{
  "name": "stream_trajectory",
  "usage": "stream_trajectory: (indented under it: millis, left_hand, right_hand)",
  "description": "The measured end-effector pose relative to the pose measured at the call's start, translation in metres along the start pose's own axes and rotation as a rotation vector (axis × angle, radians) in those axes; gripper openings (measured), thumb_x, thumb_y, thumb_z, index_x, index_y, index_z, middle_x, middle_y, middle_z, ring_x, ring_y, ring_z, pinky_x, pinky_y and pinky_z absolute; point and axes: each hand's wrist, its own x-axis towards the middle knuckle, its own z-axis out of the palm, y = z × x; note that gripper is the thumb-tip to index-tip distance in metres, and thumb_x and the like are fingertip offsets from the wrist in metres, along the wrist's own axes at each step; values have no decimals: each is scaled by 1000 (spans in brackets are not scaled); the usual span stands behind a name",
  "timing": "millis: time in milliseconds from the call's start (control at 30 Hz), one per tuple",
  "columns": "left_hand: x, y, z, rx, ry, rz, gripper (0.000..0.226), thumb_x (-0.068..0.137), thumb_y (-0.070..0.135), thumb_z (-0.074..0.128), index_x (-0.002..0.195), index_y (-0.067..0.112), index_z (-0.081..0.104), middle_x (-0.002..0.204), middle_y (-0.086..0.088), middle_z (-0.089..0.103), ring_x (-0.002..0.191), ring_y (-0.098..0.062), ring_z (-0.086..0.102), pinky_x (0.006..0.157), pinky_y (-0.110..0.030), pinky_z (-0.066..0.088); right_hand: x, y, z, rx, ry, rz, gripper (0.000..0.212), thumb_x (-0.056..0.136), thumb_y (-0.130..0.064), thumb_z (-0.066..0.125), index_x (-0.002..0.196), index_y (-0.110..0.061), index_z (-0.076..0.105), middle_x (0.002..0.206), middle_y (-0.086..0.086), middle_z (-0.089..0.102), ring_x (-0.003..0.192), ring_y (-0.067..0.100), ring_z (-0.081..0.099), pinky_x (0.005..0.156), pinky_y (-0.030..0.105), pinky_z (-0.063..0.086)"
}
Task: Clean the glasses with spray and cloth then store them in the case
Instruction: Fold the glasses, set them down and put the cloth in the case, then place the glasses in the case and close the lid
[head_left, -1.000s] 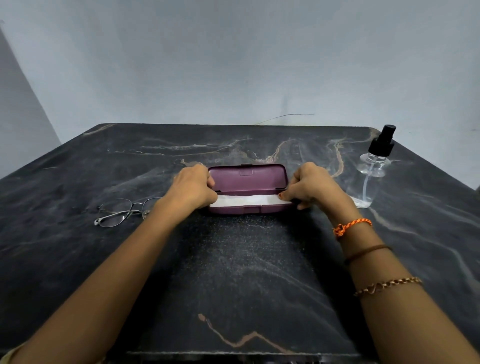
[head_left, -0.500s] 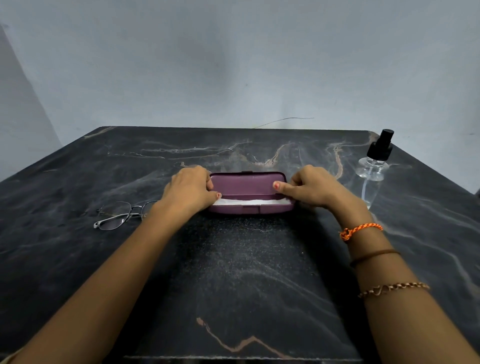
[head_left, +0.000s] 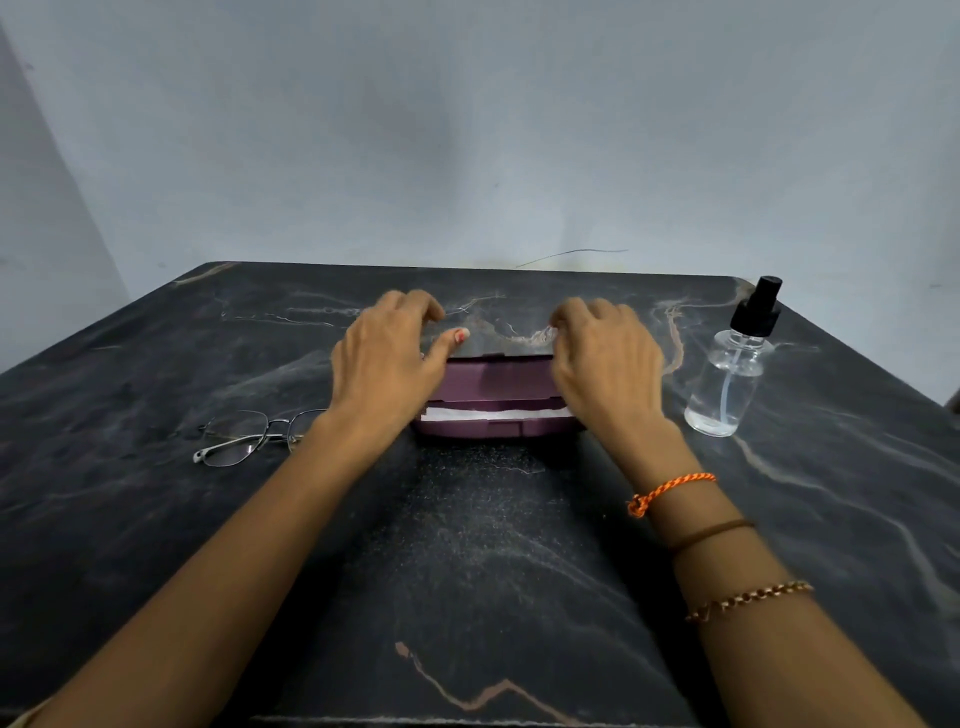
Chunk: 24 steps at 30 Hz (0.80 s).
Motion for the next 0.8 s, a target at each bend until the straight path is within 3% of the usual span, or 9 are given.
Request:
stream_trajectory:
  millis: [100,233,333,467,567,633,733,800]
  left_hand:
    - [5,4,-11,-93,109,81,21,82,23,65,100,13,61,113,-8,54,105,-21,48,74,-27,35]
    - [8,-6,-35,-215,205,114,16,79,5,64,95,9,64,114,-12,53,107,-25,47,73,-38,50]
    - [4,-39,-50,-146,160,73,16,80,6,64,95,10,64,110,-12,55,104,-27,48,75,-41,49]
    - [-24,-102,-65,-90,124,-44,10,80,4,64,90,4,65,100,-17,61,92,-32,55,79,-36,45]
    - [-39,-137,-72,-132,117,-297,9,83,10,63,89,4,66,95,-16,64,74,-24,55,71,-24,38]
    - [-39,-149,-72,-116,26,-445,14,86,17,61,90,5,67,93,-16,66,78,-24,56,72,-25,38]
    - [-38,-157,-72,-21,-153,-530,19,87,26,59,87,10,68,74,-12,60,89,-33,59,77,-34,43]
    - [-38,-160,-74,-46,-193,-562,21,87,30,58,86,12,70,62,-7,55,74,-30,59,71,-32,44]
  right_hand:
    - [-10,-24,-3,80,11,-132,25,79,-3,43,93,-6,64,94,16,66,93,33,53,71,37,36]
    - [-28,-57,-7,87,34,-270,27,79,-22,42,86,-9,65,87,10,68,93,32,59,73,37,44]
    - [-36,-66,-4,-58,53,-450,27,80,-26,46,88,-11,66,93,7,68,93,28,62,78,36,39]
    - [-49,-84,6,-119,32,-564,26,80,-31,48,87,-14,66,101,4,67,102,25,56,86,35,32]
    - [-52,-95,9,-111,9,-542,29,82,-33,45,89,-13,65,105,5,66,109,22,39,90,36,28]
    - [-51,-101,10,-165,-4,-517,27,81,-32,47,86,-13,66,108,5,66,110,22,35,91,37,26]
    - [-51,-112,14,-241,-47,-465,19,72,-30,61,79,-13,68,109,4,66,113,23,37,92,38,25]
    - [-53,-118,17,-230,-77,-439,19,69,-27,64,78,-12,68,110,5,65,114,23,35,92,39,24]
